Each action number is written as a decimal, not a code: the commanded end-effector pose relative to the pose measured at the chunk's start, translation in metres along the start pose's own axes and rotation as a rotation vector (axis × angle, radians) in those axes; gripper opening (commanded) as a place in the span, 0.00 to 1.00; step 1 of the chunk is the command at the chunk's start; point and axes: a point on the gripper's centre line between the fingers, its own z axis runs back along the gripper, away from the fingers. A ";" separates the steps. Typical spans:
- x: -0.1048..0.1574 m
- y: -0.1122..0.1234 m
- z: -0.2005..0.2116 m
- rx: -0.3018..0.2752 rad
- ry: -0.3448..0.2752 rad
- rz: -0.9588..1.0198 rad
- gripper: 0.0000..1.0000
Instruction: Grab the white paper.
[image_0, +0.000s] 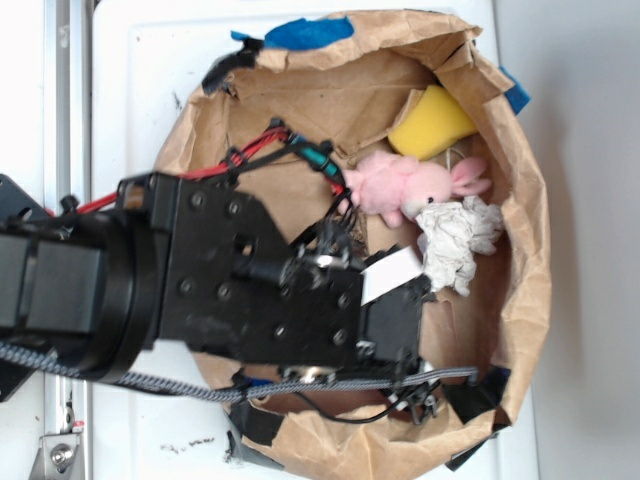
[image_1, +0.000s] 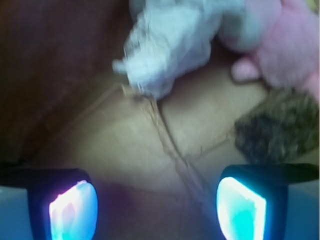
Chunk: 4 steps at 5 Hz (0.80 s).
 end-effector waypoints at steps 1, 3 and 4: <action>-0.008 -0.004 0.015 -0.057 -0.079 0.005 1.00; -0.013 0.011 0.026 -0.071 -0.098 0.074 1.00; -0.016 0.015 0.032 -0.066 -0.106 0.052 1.00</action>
